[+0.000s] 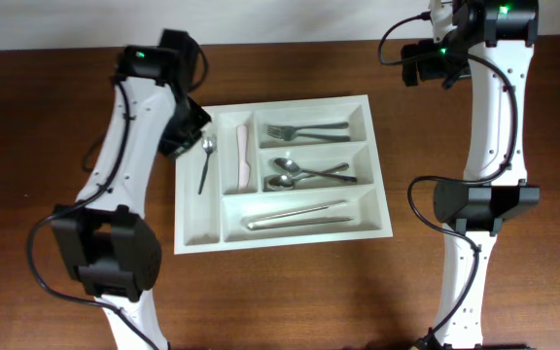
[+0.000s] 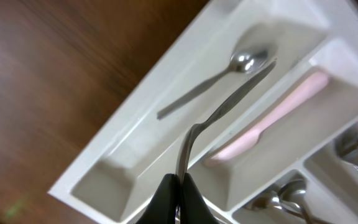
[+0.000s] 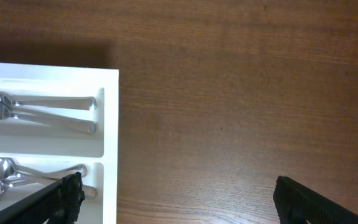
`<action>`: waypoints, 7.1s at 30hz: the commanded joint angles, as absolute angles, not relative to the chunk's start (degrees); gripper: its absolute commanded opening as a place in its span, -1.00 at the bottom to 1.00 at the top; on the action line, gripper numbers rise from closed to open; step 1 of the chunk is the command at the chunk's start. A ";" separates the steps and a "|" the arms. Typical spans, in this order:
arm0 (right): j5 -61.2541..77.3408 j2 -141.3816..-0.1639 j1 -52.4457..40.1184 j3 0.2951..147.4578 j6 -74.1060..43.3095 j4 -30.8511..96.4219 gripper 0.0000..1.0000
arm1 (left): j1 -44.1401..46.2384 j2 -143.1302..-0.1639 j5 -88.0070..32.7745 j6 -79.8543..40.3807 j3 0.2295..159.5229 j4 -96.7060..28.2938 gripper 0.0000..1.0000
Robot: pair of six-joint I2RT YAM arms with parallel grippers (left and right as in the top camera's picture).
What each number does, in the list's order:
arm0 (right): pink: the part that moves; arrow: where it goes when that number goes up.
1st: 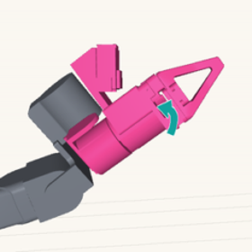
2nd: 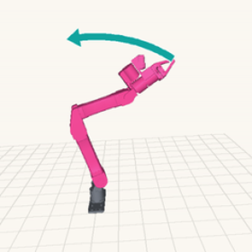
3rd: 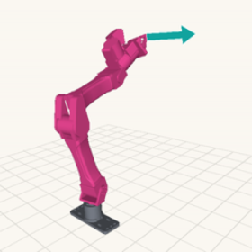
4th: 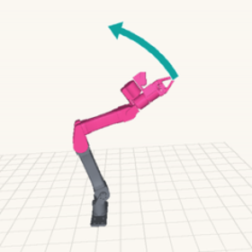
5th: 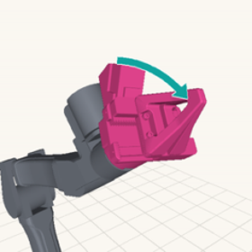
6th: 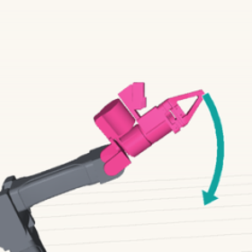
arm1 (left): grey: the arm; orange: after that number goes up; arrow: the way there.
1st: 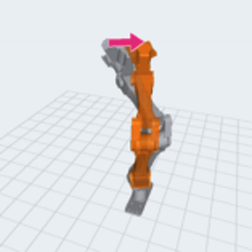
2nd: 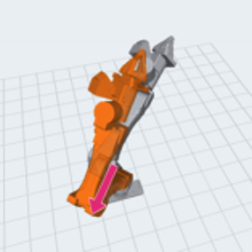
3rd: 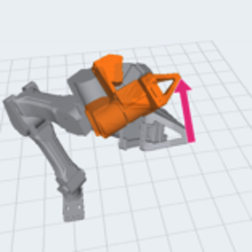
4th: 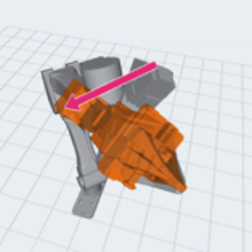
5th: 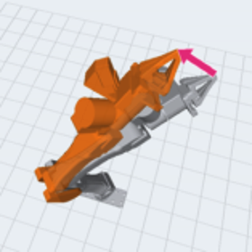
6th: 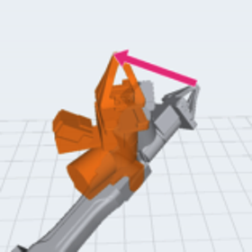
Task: Pack container
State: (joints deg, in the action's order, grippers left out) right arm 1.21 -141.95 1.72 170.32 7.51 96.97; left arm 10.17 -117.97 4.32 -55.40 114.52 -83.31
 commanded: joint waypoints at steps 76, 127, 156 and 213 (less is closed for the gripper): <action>1.76 -140.18 1.52 170.91 7.40 97.30 0.98 | -5.65 -95.46 21.89 -55.66 101.10 -68.10 0.36; 2.59 -93.62 1.58 127.79 6.52 68.95 0.98 | -11.14 -92.55 30.89 -55.66 101.10 -69.63 0.99; 12.16 -16.58 1.58 19.84 6.59 10.26 0.98 | -11.14 -92.55 30.89 -55.66 101.10 -69.63 0.99; 3.99 -0.19 1.58 9.43 6.98 43.64 0.99 | -11.25 -92.55 30.87 -55.68 101.10 -69.69 0.98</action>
State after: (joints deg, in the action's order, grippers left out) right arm 4.95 -0.80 1.72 9.69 7.31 42.61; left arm -11.00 -93.38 30.11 -55.94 100.40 -69.58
